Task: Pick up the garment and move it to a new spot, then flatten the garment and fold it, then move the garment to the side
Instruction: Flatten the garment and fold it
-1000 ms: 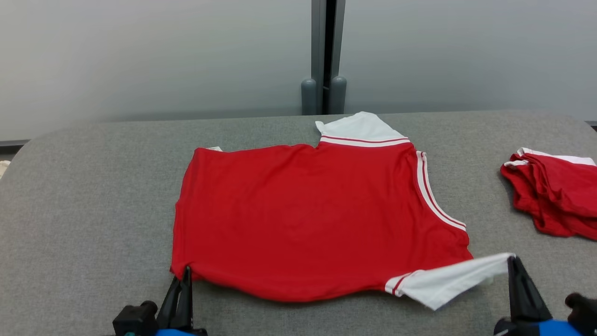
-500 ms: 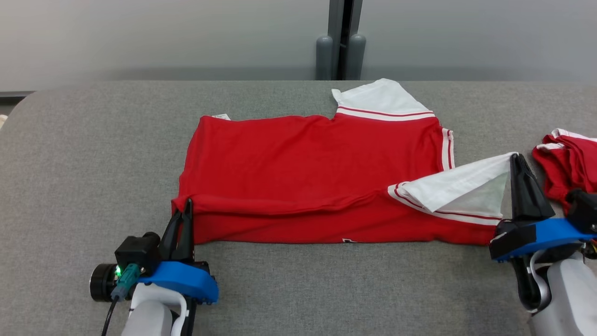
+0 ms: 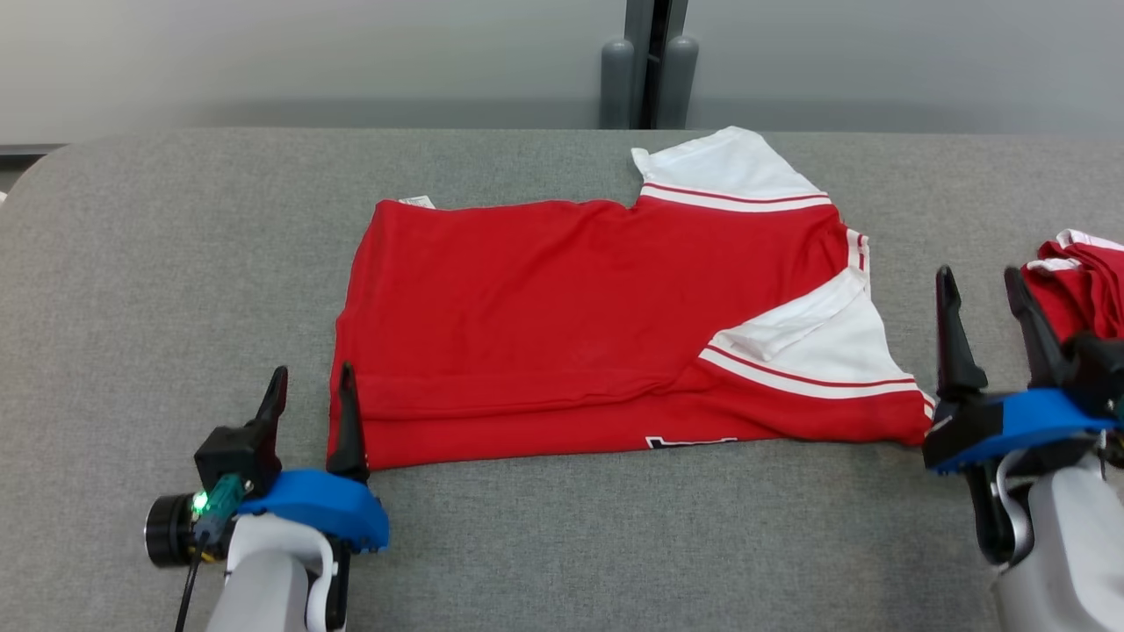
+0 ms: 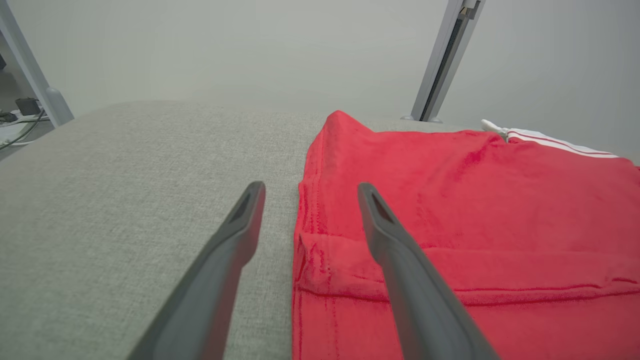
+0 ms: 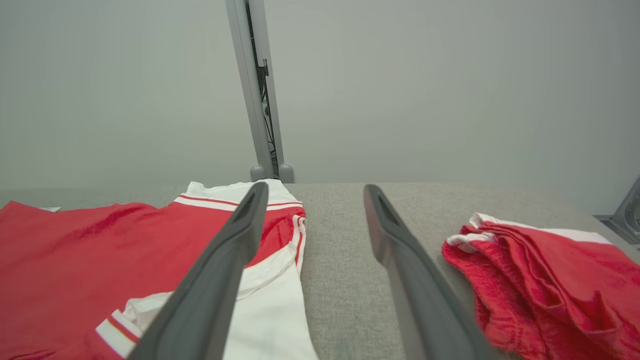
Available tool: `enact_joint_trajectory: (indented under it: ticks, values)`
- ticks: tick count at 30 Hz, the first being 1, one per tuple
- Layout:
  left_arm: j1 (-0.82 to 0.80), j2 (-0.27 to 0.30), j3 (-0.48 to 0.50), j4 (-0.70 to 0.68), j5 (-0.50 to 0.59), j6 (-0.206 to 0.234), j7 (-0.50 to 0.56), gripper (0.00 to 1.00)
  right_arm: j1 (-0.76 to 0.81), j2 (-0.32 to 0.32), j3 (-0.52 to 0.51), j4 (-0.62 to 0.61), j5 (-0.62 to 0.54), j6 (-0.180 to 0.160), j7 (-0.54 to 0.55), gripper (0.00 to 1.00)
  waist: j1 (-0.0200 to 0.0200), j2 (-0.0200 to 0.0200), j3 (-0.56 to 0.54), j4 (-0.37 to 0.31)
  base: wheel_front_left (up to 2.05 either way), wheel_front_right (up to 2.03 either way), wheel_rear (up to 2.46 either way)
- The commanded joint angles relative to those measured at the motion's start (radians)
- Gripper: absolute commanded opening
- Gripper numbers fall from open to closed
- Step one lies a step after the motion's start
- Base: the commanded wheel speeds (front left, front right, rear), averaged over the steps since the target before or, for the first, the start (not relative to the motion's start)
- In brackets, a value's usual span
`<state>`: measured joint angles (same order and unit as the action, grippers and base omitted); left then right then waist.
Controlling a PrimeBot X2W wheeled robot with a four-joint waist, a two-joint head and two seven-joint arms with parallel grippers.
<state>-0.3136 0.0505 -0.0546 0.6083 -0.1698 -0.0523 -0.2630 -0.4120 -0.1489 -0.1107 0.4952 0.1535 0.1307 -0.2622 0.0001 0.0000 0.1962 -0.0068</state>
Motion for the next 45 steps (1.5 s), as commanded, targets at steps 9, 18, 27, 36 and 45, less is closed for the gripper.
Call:
enact_joint_trajectory:
  ticks: [9, 18, 27, 36, 45]
  values:
    - [0.179, 0.001, -0.005, -0.054, -0.034, 0.036, -0.002, 1.00, 0.203, 0.051, -0.003, -0.017, -0.030, 0.000, -0.003, 1.00, -0.0001, 0.0000, -0.074, -0.012, 0.00, 0.00, 0.00]
    - [0.318, 0.000, -0.052, -0.089, -0.061, 0.058, -0.002, 1.00, 0.349, 0.082, -0.008, -0.005, -0.022, 0.000, -0.003, 1.00, -0.0001, 0.0000, -0.148, -0.017, 0.00, 0.00, 0.00]
    - [0.359, 0.001, -0.069, -0.116, -0.048, 0.059, -0.002, 1.00, 0.390, 0.094, -0.001, -0.005, -0.022, 0.000, -0.003, 1.00, -0.0001, 0.0000, -0.159, -0.018, 0.00, 0.00, 0.00]
    - [0.235, 0.001, -0.046, -0.097, -0.056, 0.041, -0.002, 1.00, 0.307, 0.097, 0.006, -0.013, -0.015, 0.000, -0.003, 1.00, -0.0001, 0.0000, -0.087, -0.010, 0.00, 0.00, 0.00]
    - [0.087, 0.000, -0.001, 0.047, -0.040, 0.011, -0.003, 1.00, 0.181, 0.097, -0.029, 0.013, -0.052, 0.000, -0.003, 1.00, -0.0001, 0.0000, 0.022, -0.024, 0.00, 0.00, 0.00]
